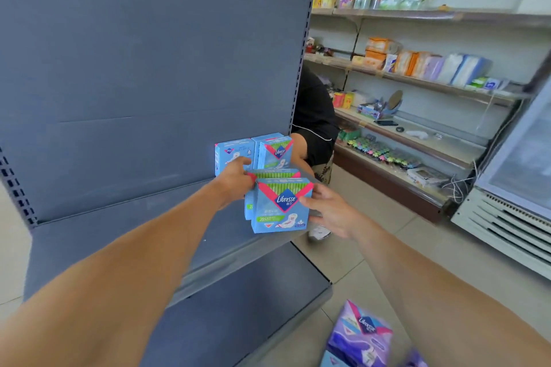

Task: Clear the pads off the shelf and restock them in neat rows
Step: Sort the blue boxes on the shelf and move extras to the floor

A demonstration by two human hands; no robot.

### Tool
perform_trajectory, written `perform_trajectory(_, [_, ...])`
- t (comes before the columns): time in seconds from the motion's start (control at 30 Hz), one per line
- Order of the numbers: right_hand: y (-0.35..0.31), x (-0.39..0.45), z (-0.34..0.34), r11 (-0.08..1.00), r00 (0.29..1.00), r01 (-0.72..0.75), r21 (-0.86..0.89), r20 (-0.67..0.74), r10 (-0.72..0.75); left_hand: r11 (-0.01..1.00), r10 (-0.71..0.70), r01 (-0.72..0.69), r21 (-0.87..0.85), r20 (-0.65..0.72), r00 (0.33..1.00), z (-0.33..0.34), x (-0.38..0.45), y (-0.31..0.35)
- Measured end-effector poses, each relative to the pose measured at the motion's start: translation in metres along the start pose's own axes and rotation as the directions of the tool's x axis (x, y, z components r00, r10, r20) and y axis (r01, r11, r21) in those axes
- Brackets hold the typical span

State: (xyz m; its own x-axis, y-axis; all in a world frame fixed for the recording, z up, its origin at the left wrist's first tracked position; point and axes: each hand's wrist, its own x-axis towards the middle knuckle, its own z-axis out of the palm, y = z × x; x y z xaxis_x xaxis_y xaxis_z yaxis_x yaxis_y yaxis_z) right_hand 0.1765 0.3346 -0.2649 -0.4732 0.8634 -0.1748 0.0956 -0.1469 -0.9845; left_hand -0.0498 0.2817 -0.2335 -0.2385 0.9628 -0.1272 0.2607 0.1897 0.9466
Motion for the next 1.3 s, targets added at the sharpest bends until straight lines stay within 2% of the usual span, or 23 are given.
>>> perform_trajectory(0.07, [0.0, -0.019, -0.005, 0.999, 0.998, 0.007, 0.036, -0.057, -0.005, 0.996, 0.038, -0.043, -0.081, -0.063, 0.997, 0.015, -0.01, -0.003])
perform_trajectory(0.23, [0.001, -0.071, -0.014, 0.999, 0.971, 0.009, 0.038, -0.241, 0.001, 0.979, 0.184, -0.183, 0.088, -0.006, 0.983, 0.065, -0.049, -0.001])
perform_trajectory(0.33, [0.008, -0.103, -0.019, 0.999, 0.945, 0.018, -0.029, -0.327, -0.027, 0.993, 0.12, -0.12, -0.009, 0.211, 0.97, 0.085, -0.082, 0.001])
perform_trajectory(0.4, [0.013, -0.119, -0.023, 0.998, 0.931, 0.024, -0.066, -0.362, -0.046, 0.998, 0.068, -0.067, -0.016, 0.375, 0.925, 0.095, -0.097, 0.0])
perform_trajectory(0.47, [0.021, -0.134, -0.025, 0.995, 0.907, 0.032, -0.095, -0.415, -0.069, 0.984, 0.124, -0.166, 0.065, 0.417, 0.901, 0.106, -0.108, -0.005])
perform_trajectory(0.57, [0.036, -0.153, -0.026, 0.988, 0.855, 0.007, -0.154, -0.512, -0.086, 0.948, 0.223, -0.285, 0.143, 0.339, 0.914, 0.124, -0.122, -0.014])
perform_trajectory(0.77, [0.074, -0.198, -0.025, 0.949, 0.734, -0.01, -0.315, -0.646, -0.207, 0.943, 0.27, -0.309, 0.126, 0.255, 0.928, 0.172, -0.146, -0.043])
perform_trajectory(0.9, [0.114, -0.234, -0.027, 0.913, 0.736, -0.019, -0.408, -0.624, -0.263, 0.945, 0.265, -0.302, 0.124, 0.252, 0.931, 0.206, -0.161, -0.073])
perform_trajectory(1.07, [0.18, -0.258, -0.04, 0.872, 0.725, -0.175, -0.457, -0.66, -0.2, 0.945, 0.22, -0.269, 0.183, 0.251, 0.943, 0.254, -0.184, -0.119])
perform_trajectory(1.13, [0.206, -0.265, -0.047, 0.866, 0.718, -0.23, -0.443, -0.678, -0.156, 0.909, 0.251, -0.337, 0.246, 0.323, 0.912, 0.27, -0.194, -0.136])
perform_trajectory(1.2, [0.23, -0.272, -0.054, 0.861, 0.704, -0.259, -0.437, -0.696, -0.141, 0.869, 0.281, -0.421, 0.261, 0.441, 0.853, 0.28, -0.199, -0.153])
perform_trajectory(1.3, [0.254, -0.275, -0.059, 0.875, 0.689, -0.244, -0.419, -0.71, -0.148, 0.817, 0.23, -0.482, 0.317, 0.588, 0.776, 0.29, -0.192, -0.175])
